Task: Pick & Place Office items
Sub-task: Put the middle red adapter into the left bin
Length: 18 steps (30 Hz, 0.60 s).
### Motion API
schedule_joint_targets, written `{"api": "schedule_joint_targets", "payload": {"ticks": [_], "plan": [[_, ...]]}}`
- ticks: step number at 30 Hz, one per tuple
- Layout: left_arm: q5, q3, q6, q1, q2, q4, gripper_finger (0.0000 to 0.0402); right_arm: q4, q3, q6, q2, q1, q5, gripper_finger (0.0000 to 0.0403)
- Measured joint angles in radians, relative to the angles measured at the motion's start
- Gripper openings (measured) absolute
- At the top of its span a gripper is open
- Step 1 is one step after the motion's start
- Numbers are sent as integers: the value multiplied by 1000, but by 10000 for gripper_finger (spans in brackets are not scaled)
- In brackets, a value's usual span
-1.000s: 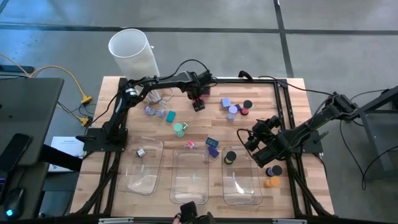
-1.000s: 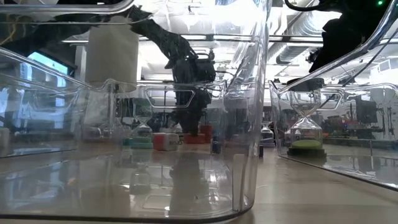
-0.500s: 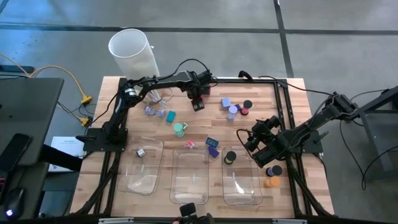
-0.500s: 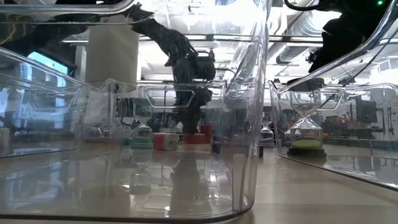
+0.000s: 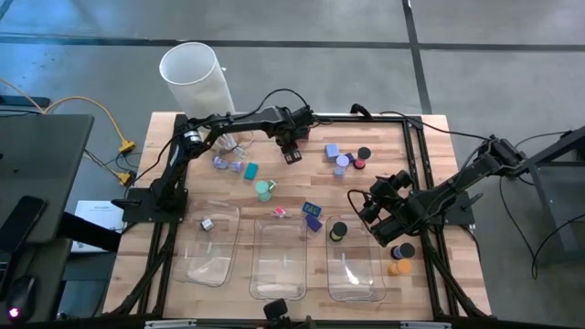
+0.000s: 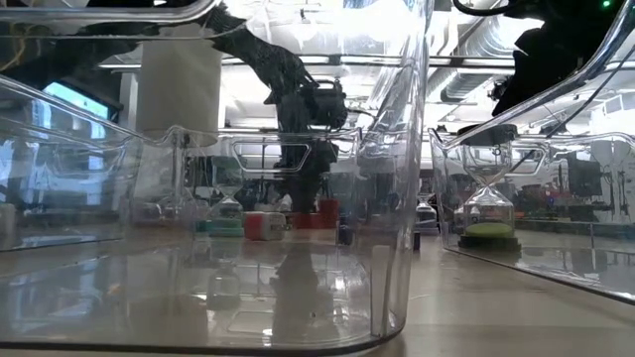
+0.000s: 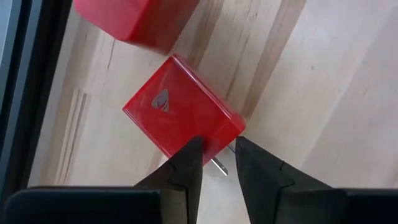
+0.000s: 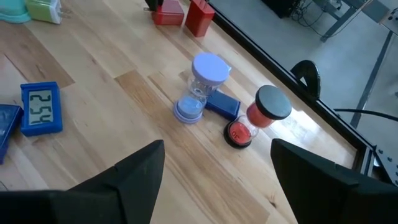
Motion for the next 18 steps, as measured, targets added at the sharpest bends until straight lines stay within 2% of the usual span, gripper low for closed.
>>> {"api": "schedule_joint_targets", "payload": {"ticks": [6,9,14,18], "plan": [[11,0,-7,-6,-1,0,105,0,0,0,0,0,1,284],[45,0,-6,-5,-2,-6,139,0,0,0,0,0,0,284],[42,0,-27,-18,-2,-23,201,2,0,0,0,0,-1,284],[46,-3,-5,-25,-11,-30,230,5,0,0,0,0,-2,284]]}}
